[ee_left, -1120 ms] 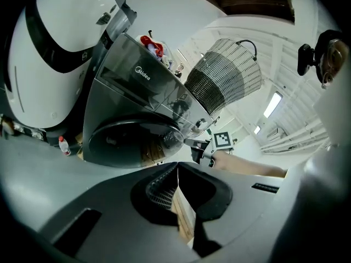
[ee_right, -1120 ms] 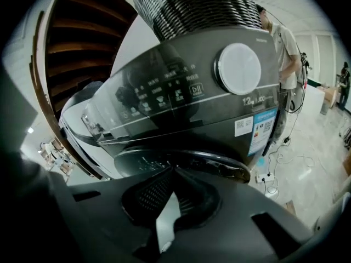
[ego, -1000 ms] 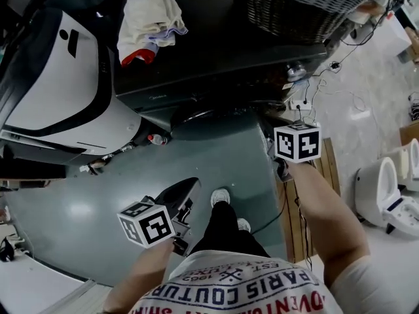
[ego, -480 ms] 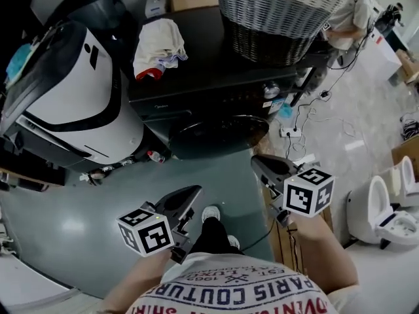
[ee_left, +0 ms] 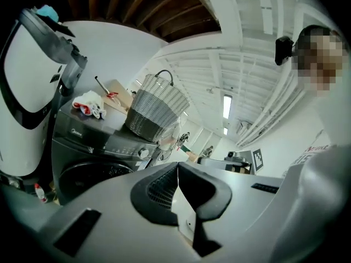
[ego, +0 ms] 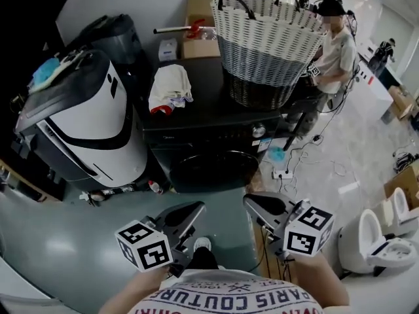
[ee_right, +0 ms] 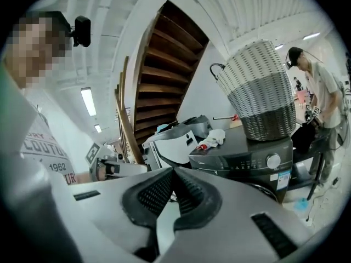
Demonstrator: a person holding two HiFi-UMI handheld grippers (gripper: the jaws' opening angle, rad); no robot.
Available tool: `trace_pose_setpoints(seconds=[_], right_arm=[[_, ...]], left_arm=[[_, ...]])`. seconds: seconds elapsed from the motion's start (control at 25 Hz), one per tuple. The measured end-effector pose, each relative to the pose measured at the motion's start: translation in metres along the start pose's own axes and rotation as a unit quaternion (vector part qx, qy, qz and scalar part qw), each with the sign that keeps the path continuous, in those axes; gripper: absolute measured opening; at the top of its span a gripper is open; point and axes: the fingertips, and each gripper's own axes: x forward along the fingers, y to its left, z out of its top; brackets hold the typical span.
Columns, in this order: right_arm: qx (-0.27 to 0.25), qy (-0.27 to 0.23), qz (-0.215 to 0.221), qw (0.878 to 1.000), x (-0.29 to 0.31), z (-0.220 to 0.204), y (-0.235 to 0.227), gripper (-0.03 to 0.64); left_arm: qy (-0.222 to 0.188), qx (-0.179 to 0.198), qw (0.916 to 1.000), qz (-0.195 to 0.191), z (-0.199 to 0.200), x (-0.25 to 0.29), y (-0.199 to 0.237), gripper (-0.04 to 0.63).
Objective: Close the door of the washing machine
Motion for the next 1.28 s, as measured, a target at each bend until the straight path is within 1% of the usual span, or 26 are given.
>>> trace_pose_setpoints(seconds=[0.2, 0.4, 0.56, 0.72, 0.96, 1.28], right_arm=[[-0.034, -0.021, 0.01, 0.999, -0.014, 0.015, 0.024, 0.021], [-0.025, -0.048, 0.026, 0.998, -0.028, 0.026, 0.039, 0.021], [-0.038, -0.053, 0.031, 0.997, -0.035, 0.026, 0.046, 0.021], [-0.039, -0.051, 0.035, 0.997, -0.037, 0.022, 0.047, 0.021], [-0.03, -0.052, 0.037, 0.998, -0.041, 0.017, 0.042, 0.021], [-0.028, -0.057, 0.035, 0.997, -0.053, 0.017, 0.039, 0.021]], left_arm=[[-0.016, 0.032, 0.9993, -0.011, 0.018, -0.008, -0.026, 0.028], [-0.027, 0.058, 0.9977, -0.021, 0.029, -0.015, -0.048, 0.028], [-0.035, 0.074, 0.9961, -0.033, 0.031, -0.017, -0.059, 0.028], [-0.031, 0.088, 0.9946, -0.045, 0.029, -0.016, -0.069, 0.028], [-0.026, 0.089, 0.9949, -0.038, 0.023, -0.012, -0.069, 0.028], [-0.011, 0.096, 0.9944, -0.044, 0.019, -0.002, -0.081, 0.028]])
